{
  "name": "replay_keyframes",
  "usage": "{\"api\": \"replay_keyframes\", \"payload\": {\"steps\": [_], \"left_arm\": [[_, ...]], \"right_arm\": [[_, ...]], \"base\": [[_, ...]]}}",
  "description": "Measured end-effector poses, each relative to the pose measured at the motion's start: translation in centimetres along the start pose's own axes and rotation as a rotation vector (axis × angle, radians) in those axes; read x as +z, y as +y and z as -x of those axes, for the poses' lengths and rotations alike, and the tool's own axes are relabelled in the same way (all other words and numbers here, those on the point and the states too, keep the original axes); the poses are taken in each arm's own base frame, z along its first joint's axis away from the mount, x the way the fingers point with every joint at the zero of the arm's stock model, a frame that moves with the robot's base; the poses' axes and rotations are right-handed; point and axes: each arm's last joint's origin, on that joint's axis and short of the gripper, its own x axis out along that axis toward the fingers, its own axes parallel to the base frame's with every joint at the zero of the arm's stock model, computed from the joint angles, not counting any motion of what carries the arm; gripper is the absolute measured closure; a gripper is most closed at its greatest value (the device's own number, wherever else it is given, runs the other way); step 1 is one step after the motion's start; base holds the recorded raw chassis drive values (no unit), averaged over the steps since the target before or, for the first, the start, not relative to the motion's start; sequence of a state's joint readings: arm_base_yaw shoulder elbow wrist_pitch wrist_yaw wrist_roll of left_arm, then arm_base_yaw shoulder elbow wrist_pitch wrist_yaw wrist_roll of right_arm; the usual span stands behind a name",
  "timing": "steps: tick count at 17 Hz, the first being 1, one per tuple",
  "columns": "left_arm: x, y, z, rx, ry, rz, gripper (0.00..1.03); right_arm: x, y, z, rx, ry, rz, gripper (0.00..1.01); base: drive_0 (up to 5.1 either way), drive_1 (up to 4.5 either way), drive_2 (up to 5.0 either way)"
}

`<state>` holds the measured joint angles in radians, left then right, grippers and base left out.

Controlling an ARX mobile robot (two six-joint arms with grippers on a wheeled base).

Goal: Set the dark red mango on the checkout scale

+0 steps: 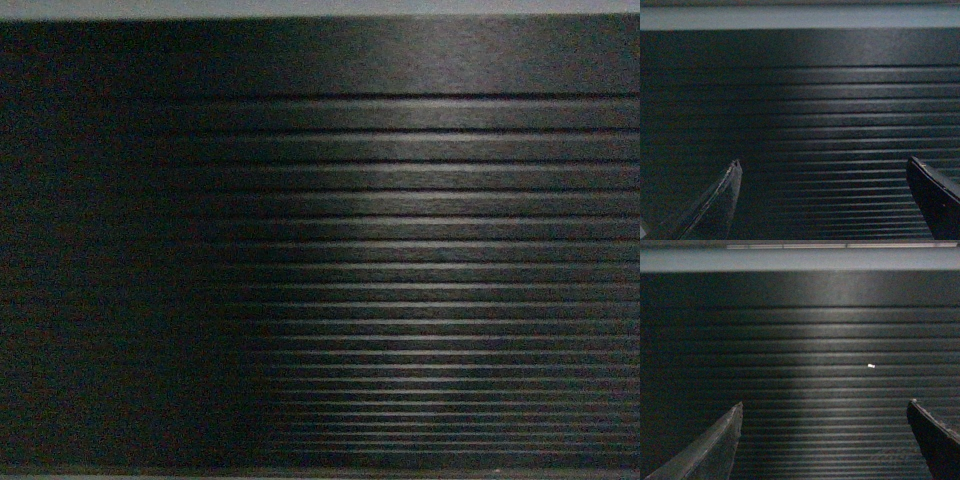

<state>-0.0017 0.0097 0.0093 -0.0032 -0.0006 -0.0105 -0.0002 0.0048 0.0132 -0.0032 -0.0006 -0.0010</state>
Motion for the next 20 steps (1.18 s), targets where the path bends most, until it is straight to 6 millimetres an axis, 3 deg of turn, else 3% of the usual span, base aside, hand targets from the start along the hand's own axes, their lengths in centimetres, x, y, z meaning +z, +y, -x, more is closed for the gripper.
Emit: {"api": "replay_keyframes", "payload": {"steps": [20], "left_arm": [[-0.02,0.0,0.0,0.0,0.002,0.0,0.05]], "right_arm": [[-0.02,0.0,0.0,-0.001,0.002,0.0,0.03]], "base": [[0.0,0.0,0.0]]}}
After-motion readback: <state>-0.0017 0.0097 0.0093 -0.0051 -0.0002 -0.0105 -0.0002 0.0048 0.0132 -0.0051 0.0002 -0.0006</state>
